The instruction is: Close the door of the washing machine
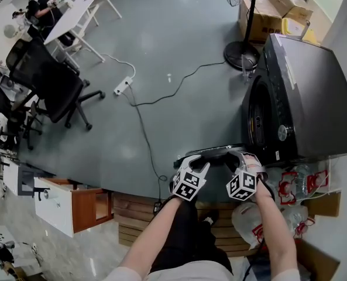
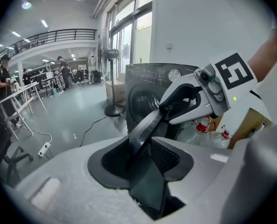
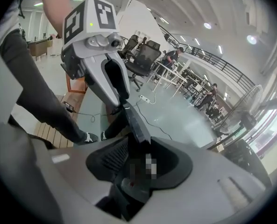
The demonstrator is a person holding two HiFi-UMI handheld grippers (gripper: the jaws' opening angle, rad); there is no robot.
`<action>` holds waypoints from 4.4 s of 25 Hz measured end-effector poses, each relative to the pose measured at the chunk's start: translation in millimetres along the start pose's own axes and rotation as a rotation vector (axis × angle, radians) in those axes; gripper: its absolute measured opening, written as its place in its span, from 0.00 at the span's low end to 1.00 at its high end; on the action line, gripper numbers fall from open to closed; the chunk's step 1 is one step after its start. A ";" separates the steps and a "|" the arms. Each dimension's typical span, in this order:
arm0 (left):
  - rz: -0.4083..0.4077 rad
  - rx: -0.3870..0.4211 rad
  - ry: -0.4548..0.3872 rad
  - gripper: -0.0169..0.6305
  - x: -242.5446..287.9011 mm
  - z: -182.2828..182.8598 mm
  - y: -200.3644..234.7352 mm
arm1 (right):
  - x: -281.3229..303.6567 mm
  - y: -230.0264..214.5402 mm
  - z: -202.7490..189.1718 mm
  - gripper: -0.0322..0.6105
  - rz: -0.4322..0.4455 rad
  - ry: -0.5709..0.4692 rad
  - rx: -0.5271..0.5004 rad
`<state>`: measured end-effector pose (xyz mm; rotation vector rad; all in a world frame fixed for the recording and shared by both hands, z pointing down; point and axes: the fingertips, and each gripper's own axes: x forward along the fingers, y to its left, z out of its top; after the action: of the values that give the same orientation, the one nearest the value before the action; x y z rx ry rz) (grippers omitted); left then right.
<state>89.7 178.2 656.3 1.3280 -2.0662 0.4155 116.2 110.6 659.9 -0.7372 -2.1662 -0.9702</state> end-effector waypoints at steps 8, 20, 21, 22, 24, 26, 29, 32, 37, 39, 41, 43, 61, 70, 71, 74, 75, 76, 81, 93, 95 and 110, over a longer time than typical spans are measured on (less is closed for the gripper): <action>-0.052 0.019 -0.028 0.24 6.9 5.3 15.1 | 8.4 -8.1 2.6 0.28 -0.054 0.002 0.080; -0.252 0.011 0.022 0.24 27.1 28.1 45.6 | 23.3 -34.1 5.6 0.28 -0.078 0.066 0.285; -0.270 0.018 0.042 0.24 28.4 28.9 49.0 | 25.1 -35.7 7.0 0.27 -0.069 0.088 0.311; -0.285 0.027 0.063 0.24 29.8 30.4 52.0 | 26.4 -37.7 8.0 0.27 -0.062 0.111 0.335; -0.308 0.040 0.086 0.24 35.0 39.9 57.7 | 30.4 -45.6 7.8 0.27 -0.059 0.152 0.375; -0.322 0.054 0.116 0.24 42.1 45.5 61.2 | 35.3 -52.1 5.6 0.27 -0.057 0.196 0.412; -0.345 0.076 0.156 0.24 49.3 48.2 62.7 | 38.7 -55.9 2.7 0.28 -0.053 0.250 0.452; -0.353 0.086 0.175 0.24 56.7 52.1 66.2 | 42.6 -61.4 0.2 0.28 -0.052 0.275 0.473; -0.367 0.112 0.193 0.24 63.9 56.3 69.8 | 45.9 -66.6 -1.5 0.28 -0.064 0.280 0.508; -0.373 0.121 0.195 0.24 67.1 59.8 71.8 | 47.3 -70.6 -2.6 0.28 -0.076 0.283 0.521; -0.376 0.129 0.200 0.24 70.4 62.4 74.0 | 48.9 -74.5 -3.7 0.28 -0.093 0.282 0.535; -0.376 0.139 0.201 0.25 75.2 66.3 77.0 | 51.5 -78.7 -5.6 0.28 -0.110 0.283 0.547; -0.492 0.281 0.225 0.28 129.0 118.2 99.3 | 63.3 -131.1 -22.8 0.26 -0.204 0.252 0.685; -0.525 0.335 0.229 0.30 160.3 138.4 100.4 | 66.7 -156.2 -37.4 0.25 -0.222 0.240 0.802; -0.525 0.340 0.230 0.30 163.7 139.4 100.7 | 67.4 -158.0 -38.7 0.25 -0.225 0.236 0.821; -0.526 0.361 0.227 0.31 171.6 149.6 104.6 | 68.9 -168.2 -39.3 0.25 -0.235 0.224 0.874; -0.527 0.365 0.225 0.31 174.8 153.8 105.0 | 68.8 -172.2 -40.4 0.25 -0.242 0.221 0.887; -0.530 0.368 0.223 0.31 178.6 157.3 104.8 | 68.5 -175.9 -42.2 0.25 -0.249 0.219 0.899; -0.560 0.395 0.231 0.31 197.6 170.9 101.1 | 67.7 -190.7 -54.0 0.25 -0.290 0.211 0.972; -0.649 0.484 0.280 0.31 219.8 189.9 100.3 | 70.2 -210.4 -65.3 0.25 -0.367 0.208 1.150; -0.655 0.495 0.264 0.31 225.0 199.1 96.8 | 68.0 -216.5 -70.1 0.25 -0.384 0.213 1.174; -0.807 0.602 0.216 0.31 256.4 226.9 89.7 | 64.5 -246.1 -89.8 0.27 -0.627 0.290 1.405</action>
<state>-141.5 -89.7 663.5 2.2006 -1.1041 0.7870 -68.3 -85.9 648.6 0.7205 -2.1558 0.3342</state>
